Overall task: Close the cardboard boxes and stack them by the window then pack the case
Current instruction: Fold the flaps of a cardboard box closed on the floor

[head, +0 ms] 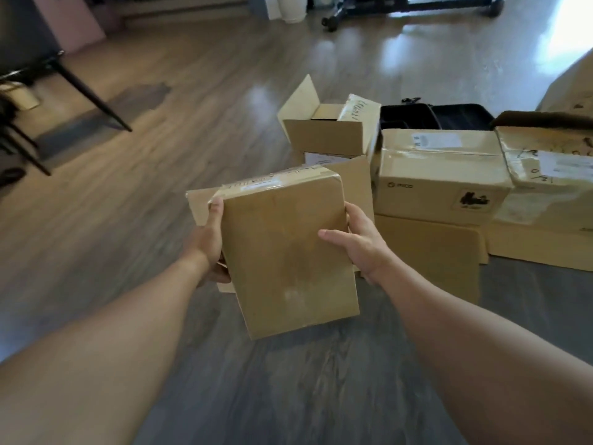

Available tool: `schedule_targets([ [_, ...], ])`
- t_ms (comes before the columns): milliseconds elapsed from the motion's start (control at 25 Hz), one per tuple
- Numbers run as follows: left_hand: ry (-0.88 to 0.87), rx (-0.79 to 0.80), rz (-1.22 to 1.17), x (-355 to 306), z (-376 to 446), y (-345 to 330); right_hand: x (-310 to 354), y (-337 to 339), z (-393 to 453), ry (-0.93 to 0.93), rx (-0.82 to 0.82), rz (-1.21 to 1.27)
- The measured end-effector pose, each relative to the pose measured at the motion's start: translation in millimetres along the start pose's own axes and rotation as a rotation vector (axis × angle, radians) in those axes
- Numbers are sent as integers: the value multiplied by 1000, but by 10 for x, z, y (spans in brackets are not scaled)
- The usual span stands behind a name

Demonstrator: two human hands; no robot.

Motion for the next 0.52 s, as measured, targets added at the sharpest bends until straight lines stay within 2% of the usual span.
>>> schedule_targets([
  [200, 12, -177, -160, 288, -57, 513, -16, -566, 247, 11, 133, 6],
  [320, 16, -157, -240, 380, -74, 478, -75, -548, 310, -54, 65, 40],
  [520, -42, -66, -249, 357, -63, 398, 45, -476, 413, -137, -133, -182],
])
Point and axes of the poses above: each hand's wrist, its own z-axis towards the middle knuckle, its own y-axis out of the back of the hand, x = y × z, the point moved 10 cm from there along z, towards the middle knuckle, and after that the axes turned 3 degrees about x, right-handed, at the moved point
